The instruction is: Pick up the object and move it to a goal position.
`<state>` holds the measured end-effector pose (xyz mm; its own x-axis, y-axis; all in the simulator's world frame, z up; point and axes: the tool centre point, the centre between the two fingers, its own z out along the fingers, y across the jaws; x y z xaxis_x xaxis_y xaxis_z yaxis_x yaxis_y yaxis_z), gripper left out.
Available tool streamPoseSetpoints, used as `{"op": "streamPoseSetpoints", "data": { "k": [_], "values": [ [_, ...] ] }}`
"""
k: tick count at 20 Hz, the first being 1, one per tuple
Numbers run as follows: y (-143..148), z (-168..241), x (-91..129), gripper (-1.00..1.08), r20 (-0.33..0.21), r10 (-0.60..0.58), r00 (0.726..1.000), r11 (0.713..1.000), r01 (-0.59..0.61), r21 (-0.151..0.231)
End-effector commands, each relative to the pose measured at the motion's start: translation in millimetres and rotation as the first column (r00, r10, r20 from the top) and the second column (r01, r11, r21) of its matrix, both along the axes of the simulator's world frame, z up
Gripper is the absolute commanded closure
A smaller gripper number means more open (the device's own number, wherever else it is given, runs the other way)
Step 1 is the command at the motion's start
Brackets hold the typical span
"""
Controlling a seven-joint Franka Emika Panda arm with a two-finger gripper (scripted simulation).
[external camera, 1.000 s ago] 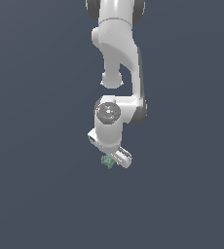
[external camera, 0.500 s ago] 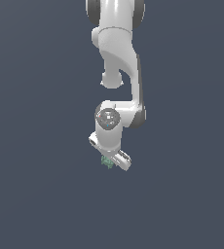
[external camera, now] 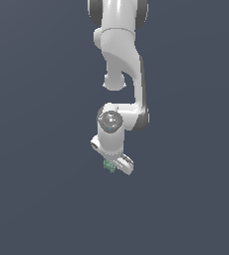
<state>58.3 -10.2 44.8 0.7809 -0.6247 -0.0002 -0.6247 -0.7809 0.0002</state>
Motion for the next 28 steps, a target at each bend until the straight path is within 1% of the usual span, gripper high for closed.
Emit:
{"op": "streamPoseSetpoints", "data": {
  "k": [1, 4, 7, 10, 21, 24, 28],
  "values": [
    [-2, 1, 0, 1.08, 0.000, 0.000, 1.000, 1.000, 0.000, 0.000],
    [-11, 8, -1, 1.08, 0.000, 0.000, 1.000, 1.000, 0.000, 0.000],
    [-28, 20, -2, 1.08, 0.000, 0.000, 1.000, 1.000, 0.000, 0.000],
    [-54, 38, -4, 1.08, 0.000, 0.000, 1.000, 1.000, 0.000, 0.001],
    [-163, 115, -8, 1.08, 0.000, 0.000, 1.000, 1.000, 0.000, 0.001],
    [-185, 130, -8, 1.08, 0.000, 0.000, 1.000, 1.000, 0.000, 0.001],
    [-202, 142, -8, 1.08, 0.000, 0.000, 1.000, 1.000, 0.000, 0.000]
  ]
}}
